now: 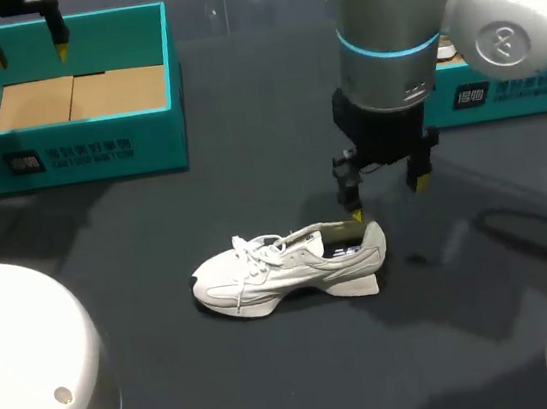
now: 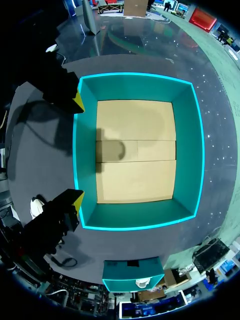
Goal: Take the shoe out of the shoebox, open the shoe tongue, remove and reinsert the insole, then place the shoe into the shoebox
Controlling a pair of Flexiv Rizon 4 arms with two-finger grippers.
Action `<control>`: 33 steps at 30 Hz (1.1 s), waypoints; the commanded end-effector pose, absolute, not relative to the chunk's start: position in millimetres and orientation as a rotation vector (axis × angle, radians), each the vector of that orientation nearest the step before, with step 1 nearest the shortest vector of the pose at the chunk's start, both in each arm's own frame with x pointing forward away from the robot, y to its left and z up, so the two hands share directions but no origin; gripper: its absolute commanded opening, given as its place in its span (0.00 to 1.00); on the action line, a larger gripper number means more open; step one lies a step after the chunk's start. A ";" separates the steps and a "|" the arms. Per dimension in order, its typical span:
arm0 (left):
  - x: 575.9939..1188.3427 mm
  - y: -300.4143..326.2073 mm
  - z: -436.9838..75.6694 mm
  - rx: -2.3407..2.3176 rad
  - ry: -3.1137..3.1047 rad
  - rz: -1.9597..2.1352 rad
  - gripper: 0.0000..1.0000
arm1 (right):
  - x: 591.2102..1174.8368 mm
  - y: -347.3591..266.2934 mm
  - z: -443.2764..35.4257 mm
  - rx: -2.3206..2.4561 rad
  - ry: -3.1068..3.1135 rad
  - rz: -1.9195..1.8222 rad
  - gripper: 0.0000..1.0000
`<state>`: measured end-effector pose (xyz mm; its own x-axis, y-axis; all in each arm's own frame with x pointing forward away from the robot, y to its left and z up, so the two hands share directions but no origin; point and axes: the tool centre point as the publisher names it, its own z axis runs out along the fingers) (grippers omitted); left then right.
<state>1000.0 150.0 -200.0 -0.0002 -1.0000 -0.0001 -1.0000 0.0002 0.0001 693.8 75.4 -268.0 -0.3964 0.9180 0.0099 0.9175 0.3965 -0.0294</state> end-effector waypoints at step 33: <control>1000.0 149.9 -200.0 2.221 -2.222 0.000 1.00 | 667.5 -7.2 -285.4 0.234 -2.611 -1.138 1.00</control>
<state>1000.0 150.0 -200.0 -0.0002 -1.0000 -0.0001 -1.0000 0.0002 0.0001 672.8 -1.4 -282.9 -0.9130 0.0924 0.3973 0.2753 0.8583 0.4330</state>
